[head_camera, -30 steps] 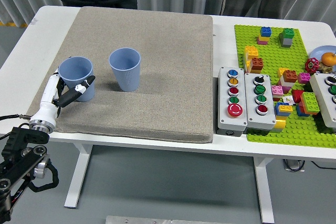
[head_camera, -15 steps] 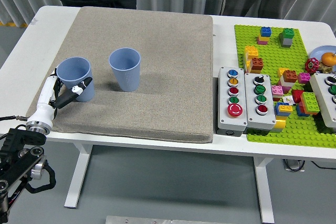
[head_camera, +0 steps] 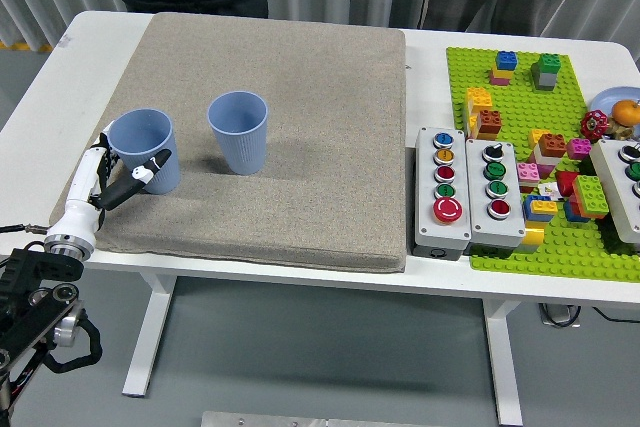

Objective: Pick cup pour cup place

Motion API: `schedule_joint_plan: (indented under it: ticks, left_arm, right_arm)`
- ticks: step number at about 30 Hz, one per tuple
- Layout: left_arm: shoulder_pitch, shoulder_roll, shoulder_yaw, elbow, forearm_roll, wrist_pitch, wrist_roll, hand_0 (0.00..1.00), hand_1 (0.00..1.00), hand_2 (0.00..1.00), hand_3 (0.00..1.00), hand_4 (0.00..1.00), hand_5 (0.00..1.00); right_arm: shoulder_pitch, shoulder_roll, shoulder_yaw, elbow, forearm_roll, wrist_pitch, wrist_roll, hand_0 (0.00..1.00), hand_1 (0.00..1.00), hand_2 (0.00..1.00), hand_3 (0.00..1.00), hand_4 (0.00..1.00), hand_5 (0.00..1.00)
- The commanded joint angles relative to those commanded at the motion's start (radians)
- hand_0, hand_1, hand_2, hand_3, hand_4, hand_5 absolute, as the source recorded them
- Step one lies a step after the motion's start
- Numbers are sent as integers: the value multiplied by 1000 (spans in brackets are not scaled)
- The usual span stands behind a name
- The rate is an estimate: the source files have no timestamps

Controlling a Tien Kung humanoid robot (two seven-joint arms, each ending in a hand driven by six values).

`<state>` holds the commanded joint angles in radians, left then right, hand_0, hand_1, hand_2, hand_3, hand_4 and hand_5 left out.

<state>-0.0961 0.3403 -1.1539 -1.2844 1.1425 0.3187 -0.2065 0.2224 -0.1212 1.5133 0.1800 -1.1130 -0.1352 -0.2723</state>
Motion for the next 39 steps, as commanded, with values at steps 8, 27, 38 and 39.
schedule_joint_plan:
  ticks: [8,27,38,39]
  left_arm:
    - [17,3,-15,-15,20,-16,-2,951,960,998,998,998,480]
    - [31,8,-32,-22,31,-24,3,953,961,998,998,968,302]
    - [59,23,-59,-56,39,-28,6,953,961,998,998,976,331]
    - [60,24,-60,-57,40,-28,6,953,961,998,998,976,331]
  right_arm:
    - [-3,1,2,0,-4,0,-1,716,669,646,603,2,138]
    - [-10,1,8,0,-16,1,-4,717,669,646,602,2,132]
    - [-6,1,11,0,-13,0,-2,716,669,646,602,2,129]
    - [-5,1,11,0,-13,-1,-2,716,669,646,602,2,129]
